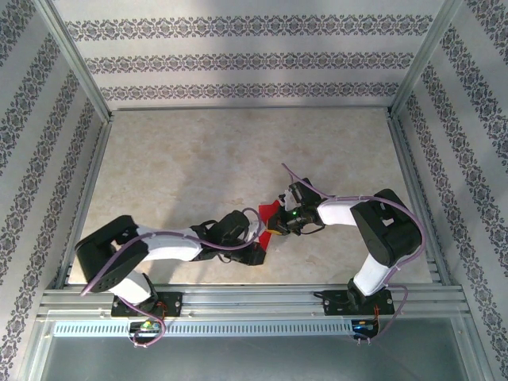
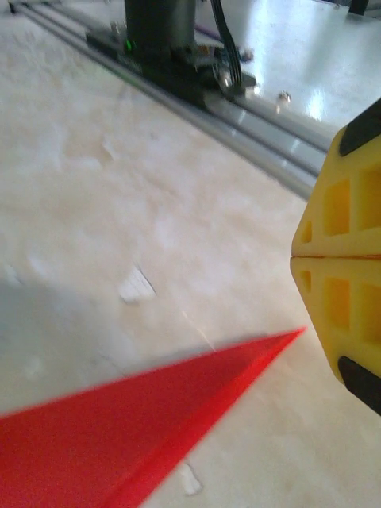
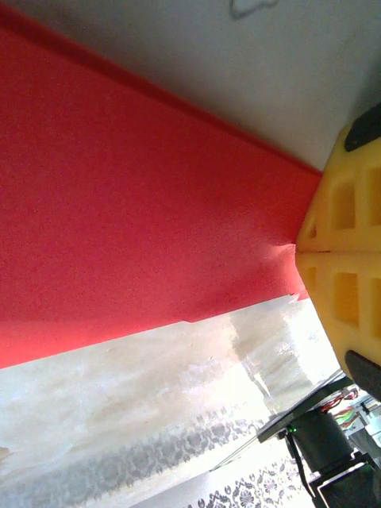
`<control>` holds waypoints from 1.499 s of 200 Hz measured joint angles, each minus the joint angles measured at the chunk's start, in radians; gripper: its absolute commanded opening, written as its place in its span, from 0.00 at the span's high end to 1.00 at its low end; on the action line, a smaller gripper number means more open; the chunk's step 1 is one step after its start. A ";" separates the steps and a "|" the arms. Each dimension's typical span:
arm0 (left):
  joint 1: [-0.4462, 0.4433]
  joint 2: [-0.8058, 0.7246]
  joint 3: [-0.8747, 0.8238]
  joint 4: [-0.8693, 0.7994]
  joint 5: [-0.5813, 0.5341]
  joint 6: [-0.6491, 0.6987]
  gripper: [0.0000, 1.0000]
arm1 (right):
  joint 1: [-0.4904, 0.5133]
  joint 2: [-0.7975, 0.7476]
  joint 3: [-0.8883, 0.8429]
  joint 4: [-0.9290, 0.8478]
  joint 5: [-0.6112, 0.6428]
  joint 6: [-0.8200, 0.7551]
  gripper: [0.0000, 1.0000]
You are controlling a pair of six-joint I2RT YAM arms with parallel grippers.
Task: Fold a paper plane with a square sheet of paper (fold left side to right side)
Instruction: Fold the wing for the fifth time at the center of the table, then pick up the paper plane at the center of the table.
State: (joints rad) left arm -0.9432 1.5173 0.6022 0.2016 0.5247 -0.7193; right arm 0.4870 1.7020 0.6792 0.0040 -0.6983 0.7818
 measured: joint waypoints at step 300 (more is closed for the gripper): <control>0.219 -0.690 -0.240 -0.090 -0.590 0.166 0.24 | 0.329 0.002 0.386 -0.616 0.819 -0.070 0.43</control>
State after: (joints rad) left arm -0.7242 0.8276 0.3618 0.1112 -0.0654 -0.5533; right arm 0.8162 1.7035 1.0653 -0.6125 0.1207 0.7116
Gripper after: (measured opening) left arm 0.757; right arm 0.596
